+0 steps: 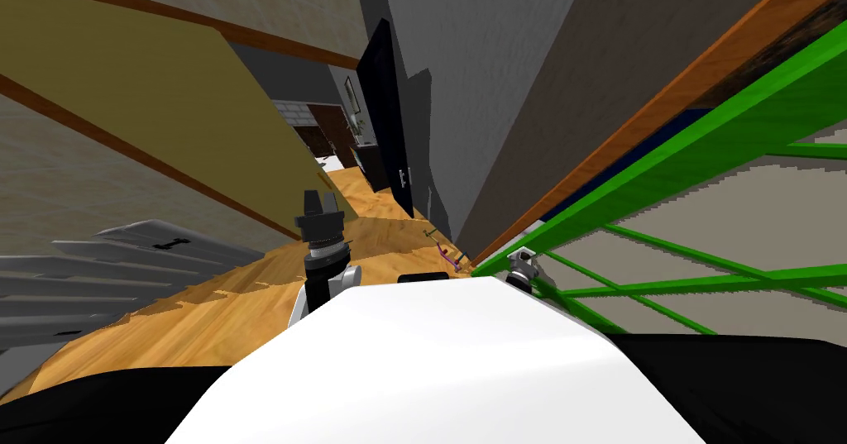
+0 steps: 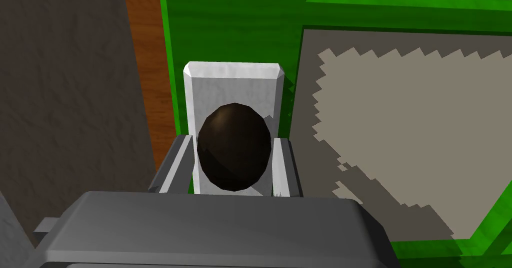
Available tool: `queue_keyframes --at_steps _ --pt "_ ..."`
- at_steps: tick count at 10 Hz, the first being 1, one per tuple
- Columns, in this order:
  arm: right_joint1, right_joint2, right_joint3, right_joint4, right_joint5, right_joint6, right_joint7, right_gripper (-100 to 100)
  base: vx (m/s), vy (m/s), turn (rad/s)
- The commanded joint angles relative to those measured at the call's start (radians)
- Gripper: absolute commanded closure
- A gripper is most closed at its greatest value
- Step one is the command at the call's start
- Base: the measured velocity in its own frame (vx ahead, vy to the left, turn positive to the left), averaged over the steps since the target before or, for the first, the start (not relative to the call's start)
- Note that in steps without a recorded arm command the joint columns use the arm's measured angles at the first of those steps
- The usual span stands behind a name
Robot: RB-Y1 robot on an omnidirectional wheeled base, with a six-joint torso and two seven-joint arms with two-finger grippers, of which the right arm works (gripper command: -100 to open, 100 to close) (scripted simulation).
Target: Pull the door open
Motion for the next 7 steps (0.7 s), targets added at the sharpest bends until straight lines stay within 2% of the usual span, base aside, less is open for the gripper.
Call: queue_keyframes --at_steps 1,3,4,5,6,7 --pt "-0.012 -0.013 0.021 0.024 0.015 -0.009 -0.03 100 -0.109 0.038 -0.008" --pt "-0.005 -0.023 0.053 0.015 0.04 -0.005 -0.061 100 -0.079 0.004 0.006" --pt "-0.005 -0.023 0.053 0.015 0.04 -0.005 -0.061 100 -0.058 -0.013 0.01" --pt "0.002 -0.03 0.081 0.008 0.063 -0.001 -0.087 100 -0.094 -0.045 0.015" --pt "0.006 -0.027 0.065 -0.002 0.05 0.005 -0.069 100 -0.047 -0.025 0.027" --pt "0.011 -0.03 0.087 -0.013 0.065 0.006 -0.083 100 -0.111 0.011 0.07"
